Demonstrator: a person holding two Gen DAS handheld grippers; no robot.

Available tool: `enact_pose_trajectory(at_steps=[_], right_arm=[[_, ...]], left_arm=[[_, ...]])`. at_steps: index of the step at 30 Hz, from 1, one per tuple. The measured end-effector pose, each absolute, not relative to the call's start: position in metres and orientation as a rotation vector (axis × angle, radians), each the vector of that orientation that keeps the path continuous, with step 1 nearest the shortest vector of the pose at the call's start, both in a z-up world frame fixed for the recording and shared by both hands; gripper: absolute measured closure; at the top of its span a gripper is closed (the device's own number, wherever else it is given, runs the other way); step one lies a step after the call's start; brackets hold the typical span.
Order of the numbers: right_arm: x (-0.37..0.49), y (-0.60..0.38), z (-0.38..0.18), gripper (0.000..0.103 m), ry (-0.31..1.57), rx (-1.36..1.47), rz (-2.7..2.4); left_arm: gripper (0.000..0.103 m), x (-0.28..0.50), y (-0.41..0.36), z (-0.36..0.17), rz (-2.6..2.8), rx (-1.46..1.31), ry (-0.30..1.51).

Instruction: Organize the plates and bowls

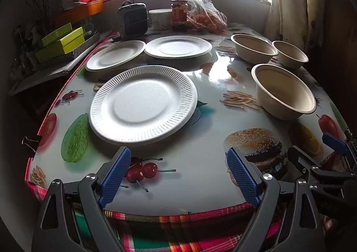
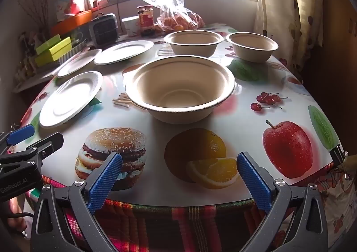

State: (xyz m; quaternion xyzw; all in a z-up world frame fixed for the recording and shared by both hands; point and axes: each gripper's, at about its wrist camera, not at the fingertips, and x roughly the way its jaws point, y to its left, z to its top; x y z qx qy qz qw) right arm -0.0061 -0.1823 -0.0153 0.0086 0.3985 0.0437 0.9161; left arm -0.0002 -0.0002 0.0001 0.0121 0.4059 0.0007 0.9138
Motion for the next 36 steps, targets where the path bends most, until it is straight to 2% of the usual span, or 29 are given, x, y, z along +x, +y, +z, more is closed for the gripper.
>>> enact_pose_trajectory(at_steps=[36], right_arm=[[0.0,-0.176,-0.014,0.0,0.809,0.017,0.11]], left_arm=[[0.014,0.0,0.005,0.014,-0.004,0.015,0.824]])
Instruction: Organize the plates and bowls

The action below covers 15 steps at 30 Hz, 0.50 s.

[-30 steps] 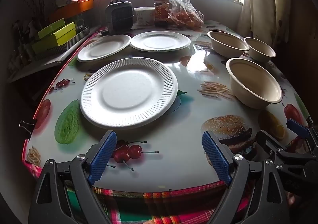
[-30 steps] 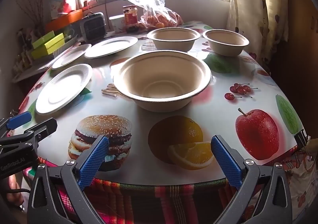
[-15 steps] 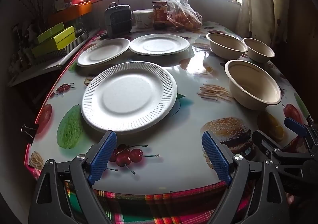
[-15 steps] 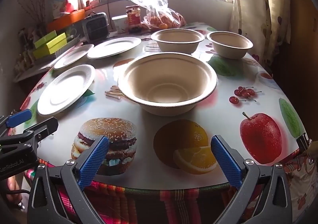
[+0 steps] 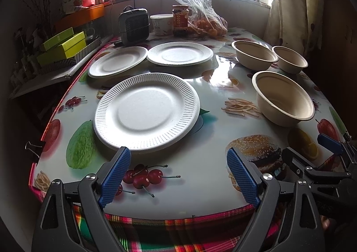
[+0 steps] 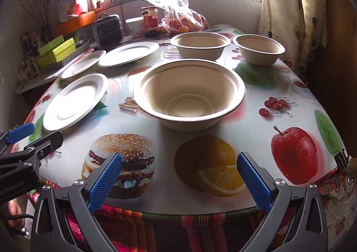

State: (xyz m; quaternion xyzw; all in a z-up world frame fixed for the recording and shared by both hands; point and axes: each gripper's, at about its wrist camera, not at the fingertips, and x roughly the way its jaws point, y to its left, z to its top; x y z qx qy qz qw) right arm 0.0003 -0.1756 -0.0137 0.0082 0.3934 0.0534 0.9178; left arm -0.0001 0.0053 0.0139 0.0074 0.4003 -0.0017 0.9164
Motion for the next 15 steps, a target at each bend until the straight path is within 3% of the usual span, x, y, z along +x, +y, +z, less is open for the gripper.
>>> enact_pose_trajectory(at_steps=[15], right_arm=[[-0.0005,-0.1737,-0.0125,0.0,0.803,0.02,0.116]], left_arm=[[0.014,0.0021,0.0077,0.0124,0.004,0.006,0.83]])
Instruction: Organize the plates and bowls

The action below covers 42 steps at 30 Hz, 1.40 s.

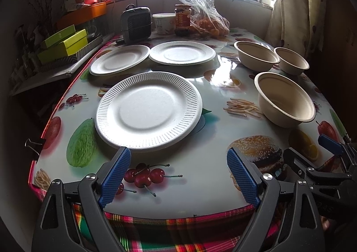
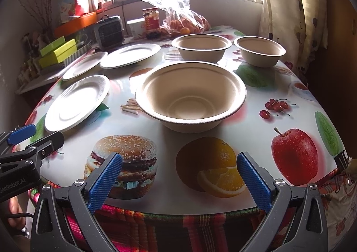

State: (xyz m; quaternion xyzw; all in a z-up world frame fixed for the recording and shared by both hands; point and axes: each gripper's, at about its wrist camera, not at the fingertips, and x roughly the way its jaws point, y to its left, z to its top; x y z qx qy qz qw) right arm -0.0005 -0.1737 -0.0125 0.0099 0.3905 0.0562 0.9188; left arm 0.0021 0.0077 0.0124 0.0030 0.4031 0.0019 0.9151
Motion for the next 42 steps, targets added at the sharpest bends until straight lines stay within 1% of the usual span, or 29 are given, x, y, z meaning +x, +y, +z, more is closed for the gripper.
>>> enact_pose_trajectory(at_steps=[27,37,42], right_arm=[[-0.001,-0.173,-0.01,0.0,0.797,0.018,0.122],[-0.004,-0.169,0.005,0.0,0.754,0.023,0.186],[0.001,-0.166,0.022,0.0,0.71,0.01,0.211]], left_arm=[[0.014,0.001,0.011,0.013,0.004,0.0,0.826],[0.014,0.0,0.02,0.023,0.011,-0.005,0.806],[0.014,0.002,0.037,0.033,0.007,-0.043,0.796]])
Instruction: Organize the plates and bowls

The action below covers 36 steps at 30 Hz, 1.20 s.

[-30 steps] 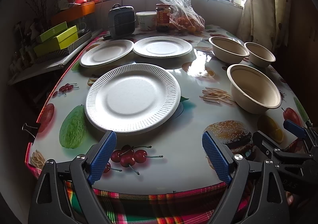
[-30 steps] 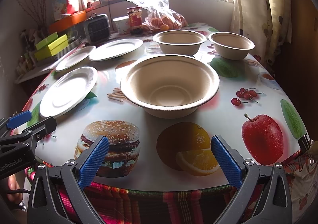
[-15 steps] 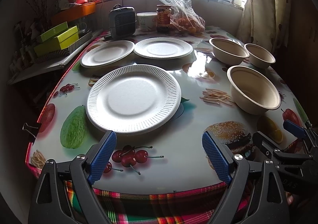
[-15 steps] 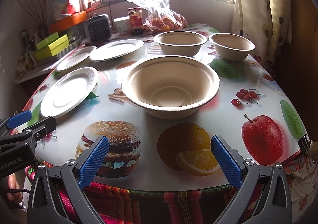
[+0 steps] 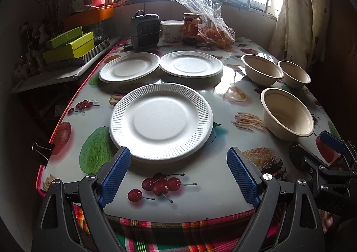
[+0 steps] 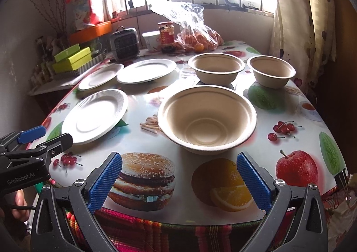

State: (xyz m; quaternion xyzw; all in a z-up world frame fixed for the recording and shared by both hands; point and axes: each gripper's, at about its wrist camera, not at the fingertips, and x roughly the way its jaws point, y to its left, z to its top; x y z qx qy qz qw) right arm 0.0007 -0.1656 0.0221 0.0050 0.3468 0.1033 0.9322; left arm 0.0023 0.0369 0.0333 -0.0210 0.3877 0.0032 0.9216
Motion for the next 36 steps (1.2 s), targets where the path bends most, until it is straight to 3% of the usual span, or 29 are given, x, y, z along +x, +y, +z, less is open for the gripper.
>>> enact_pose_trajectory(at_steps=[14,24,30,36], right_arm=[[0.055,-0.141,0.094,0.0,0.588,-0.025,0.317],[0.127,-0.11,0.112,0.0,0.673,-0.072,0.401],[0.174,-0.092,0.115,0.0,0.754,-0.02,0.488],[0.214,-0.064,0.113,0.0,0.791,-0.06,0.543]], left_arm=[[0.015,0.036,0.119,0.064,0.105,-0.114,0.76],[0.015,0.077,0.177,0.072,0.142,-0.198,0.793],[0.027,0.104,0.203,0.078,0.137,-0.234,0.795],[0.028,0.134,0.223,0.077,0.171,-0.233,0.799]])
